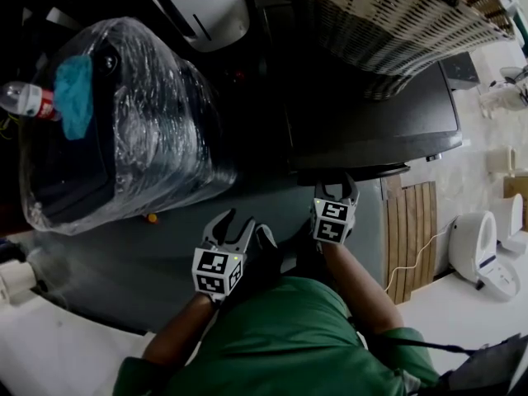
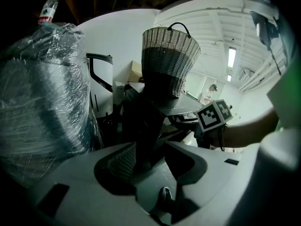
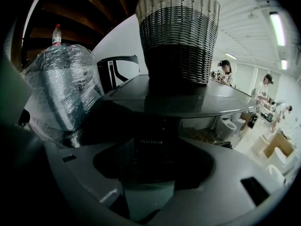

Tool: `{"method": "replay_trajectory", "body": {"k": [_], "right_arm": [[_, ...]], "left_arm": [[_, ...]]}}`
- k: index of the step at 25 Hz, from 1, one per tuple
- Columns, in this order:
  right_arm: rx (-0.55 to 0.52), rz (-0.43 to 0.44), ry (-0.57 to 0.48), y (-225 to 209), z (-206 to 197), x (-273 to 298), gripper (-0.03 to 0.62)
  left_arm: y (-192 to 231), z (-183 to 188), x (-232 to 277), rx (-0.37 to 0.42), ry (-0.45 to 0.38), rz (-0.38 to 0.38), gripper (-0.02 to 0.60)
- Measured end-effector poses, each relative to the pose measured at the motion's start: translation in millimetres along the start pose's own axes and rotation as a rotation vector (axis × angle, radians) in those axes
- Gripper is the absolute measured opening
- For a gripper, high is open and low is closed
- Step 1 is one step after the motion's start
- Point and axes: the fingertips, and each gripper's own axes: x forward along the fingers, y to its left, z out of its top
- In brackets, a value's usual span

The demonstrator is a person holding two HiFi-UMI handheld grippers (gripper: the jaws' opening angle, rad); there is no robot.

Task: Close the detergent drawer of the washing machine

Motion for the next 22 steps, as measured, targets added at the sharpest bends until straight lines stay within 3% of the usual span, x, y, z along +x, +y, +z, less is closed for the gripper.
{"method": "replay_trajectory", "body": {"k": [15,22], "right_arm": [[0.029,0.078,0.009,-2.0,5.4,-33.9,0.252],[0.029,0.222,-0.196,9.5,72.3,-90.7,0.190]], "left_arm": [[-11.8,16.7,-18.7,-0.004,-0.083,0.016,0.199],[-11.6,40.3,-28.5,-0.019,-0.175,0.042,0.199]]}}
